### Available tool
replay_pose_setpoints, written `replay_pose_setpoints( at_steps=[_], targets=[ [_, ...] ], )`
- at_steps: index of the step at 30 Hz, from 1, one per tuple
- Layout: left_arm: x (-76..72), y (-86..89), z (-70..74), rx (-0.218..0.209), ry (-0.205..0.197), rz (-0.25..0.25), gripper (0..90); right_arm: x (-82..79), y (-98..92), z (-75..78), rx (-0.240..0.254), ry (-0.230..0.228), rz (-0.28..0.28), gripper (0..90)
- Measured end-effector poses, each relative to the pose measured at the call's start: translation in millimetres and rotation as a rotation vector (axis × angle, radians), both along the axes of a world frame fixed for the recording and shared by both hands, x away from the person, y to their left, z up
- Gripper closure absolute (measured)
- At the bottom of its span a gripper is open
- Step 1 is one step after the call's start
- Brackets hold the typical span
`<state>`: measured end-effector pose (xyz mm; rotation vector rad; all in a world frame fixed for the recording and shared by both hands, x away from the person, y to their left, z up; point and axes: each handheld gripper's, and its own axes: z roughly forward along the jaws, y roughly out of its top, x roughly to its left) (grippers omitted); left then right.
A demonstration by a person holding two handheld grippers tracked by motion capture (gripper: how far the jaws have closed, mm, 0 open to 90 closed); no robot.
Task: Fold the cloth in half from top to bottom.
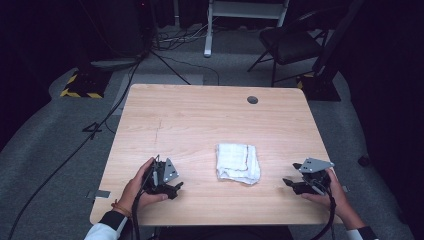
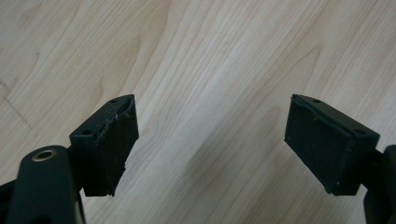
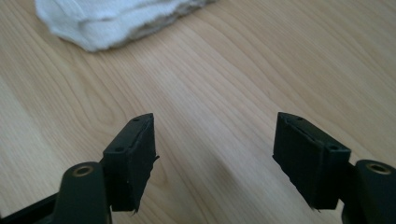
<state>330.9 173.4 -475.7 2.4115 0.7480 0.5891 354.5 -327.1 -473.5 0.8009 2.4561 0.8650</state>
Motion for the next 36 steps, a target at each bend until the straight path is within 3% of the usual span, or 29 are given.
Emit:
replay_pose_setpoints(
  at_steps=[4,7,10,12,14,17,21,24,36],
  targets=[
    [-0.5,15.8,-3.2,0.003,-0.001,0.044,17.6,-1.6,-16.9,-8.4,0.009,0.013,-0.04,29.8],
    [-1.8,28.9,-7.1,-0.001,-0.003,0.105,18.2,-3.5,-29.4,-13.3,0.035,0.026,-0.078,29.6],
    [-3.7,43.4,-11.8,-0.029,0.032,0.131,18.7,-6.2,-40.9,-18.0,0.06,0.041,-0.114,29.1],
    [-4.0,51.1,-14.5,-0.035,0.046,0.134,18.5,-9.1,-51.2,-21.7,0.108,0.053,-0.146,28.3],
    [-4.3,62.4,-16.7,-0.076,0.058,0.156,18.3,-10.9,-58.8,-24.1,0.141,0.058,-0.169,27.6],
    [-6.2,72.9,-18.4,-0.1,0.064,0.154,18.2,-13.1,-68.7,-28.5,0.192,0.061,-0.221,24.3],
    [-3.6,88.0,-24.1,-0.203,0.133,0.174,17.7,-14.1,-70.9,-29.6,0.201,0.056,-0.24,24.0],
    [-3.7,91.4,-28.2,-0.237,0.121,0.164,16.2,-14.1,-70.9,-29.7,0.201,0.055,-0.24,23.9],
    [-3.6,89.3,-28.4,-0.238,0.117,0.185,15.0,-14.0,-70.7,-29.8,0.198,0.055,-0.246,22.7]
  ],
)
